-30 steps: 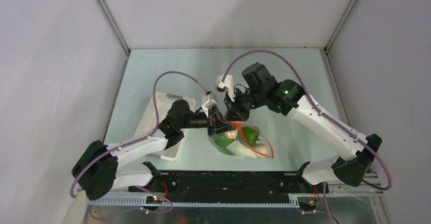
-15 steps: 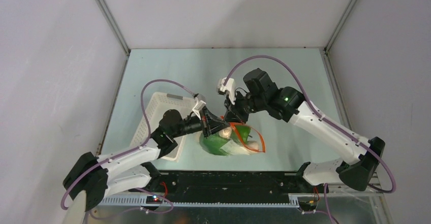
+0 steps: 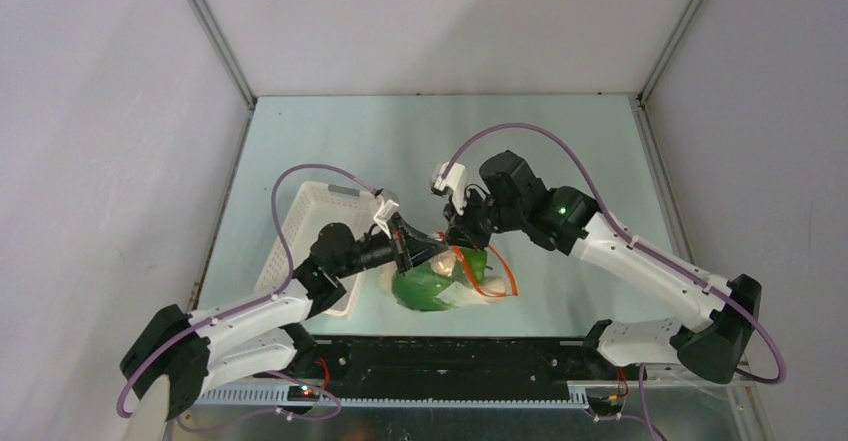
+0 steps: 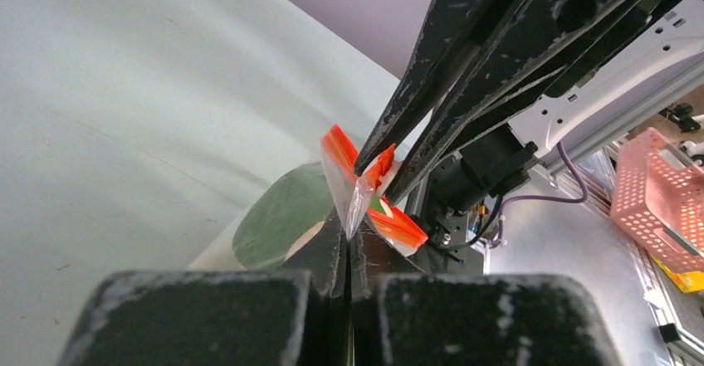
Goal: Place the food in the zip-top bag and seal the zipper
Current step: Adjust the zipper food storage bag at the center of the board.
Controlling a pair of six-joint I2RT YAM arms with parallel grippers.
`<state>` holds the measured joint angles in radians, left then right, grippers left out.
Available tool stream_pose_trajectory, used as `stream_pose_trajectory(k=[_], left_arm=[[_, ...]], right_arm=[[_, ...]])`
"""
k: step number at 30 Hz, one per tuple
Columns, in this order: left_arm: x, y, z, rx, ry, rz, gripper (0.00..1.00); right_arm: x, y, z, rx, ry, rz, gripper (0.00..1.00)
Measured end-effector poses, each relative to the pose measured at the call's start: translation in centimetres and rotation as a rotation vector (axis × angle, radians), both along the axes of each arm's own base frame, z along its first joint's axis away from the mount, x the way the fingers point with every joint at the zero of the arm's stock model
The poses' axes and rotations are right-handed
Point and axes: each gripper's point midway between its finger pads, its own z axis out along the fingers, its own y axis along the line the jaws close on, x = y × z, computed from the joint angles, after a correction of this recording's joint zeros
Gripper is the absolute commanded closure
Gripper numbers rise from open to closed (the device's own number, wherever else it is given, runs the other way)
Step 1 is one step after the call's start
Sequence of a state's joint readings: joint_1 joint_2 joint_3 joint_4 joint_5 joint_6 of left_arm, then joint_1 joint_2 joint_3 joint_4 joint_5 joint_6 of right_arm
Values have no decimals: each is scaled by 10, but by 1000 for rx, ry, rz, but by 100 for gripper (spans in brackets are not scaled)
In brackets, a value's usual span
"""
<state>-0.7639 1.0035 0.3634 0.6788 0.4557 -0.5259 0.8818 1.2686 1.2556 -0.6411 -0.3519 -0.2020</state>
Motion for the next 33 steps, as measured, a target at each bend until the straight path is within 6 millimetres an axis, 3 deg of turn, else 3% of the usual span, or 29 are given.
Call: stream_pose_trajectory(k=[8,9,16,17,18,19,20,23,28,30,31,33], left_arm=[[1,2,1,-8,4,18,100],[1,2,1,-8,5,18,100],[0,1,5,-20,-1,7,100],[-2,1,6,-21,-2,-2,97],[-3,-1,8,-21,-4,-14,82],[-3,-2,11,-21,-7,-23,75],[-4,-4,16,-22,-5,-39,57],[-1,-7,33,-27,-32,-54,31],[-4,1,47,-32,-53,-31,26],[-7,8,58,-44,-90,-10,17],[-7,11,62,-47,-106,1,5],[-7,16,68,-43,-137,24,1]], right_arm=[[-11,-7,-14,1,25,24,95],[-12,-7,-14,5,25,26,100],[-8,-10,-2,51,20,-6,100],[-7,-11,0,55,25,-14,100],[-8,-11,2,59,32,-21,100],[-8,-12,6,62,40,-32,100],[-8,-12,11,67,45,-41,100],[-11,-13,28,82,65,-63,100],[-15,-12,56,92,84,-102,100],[-15,-12,57,78,99,-115,100],[-15,-13,55,66,110,-120,100],[-16,-14,48,35,134,-127,100]])
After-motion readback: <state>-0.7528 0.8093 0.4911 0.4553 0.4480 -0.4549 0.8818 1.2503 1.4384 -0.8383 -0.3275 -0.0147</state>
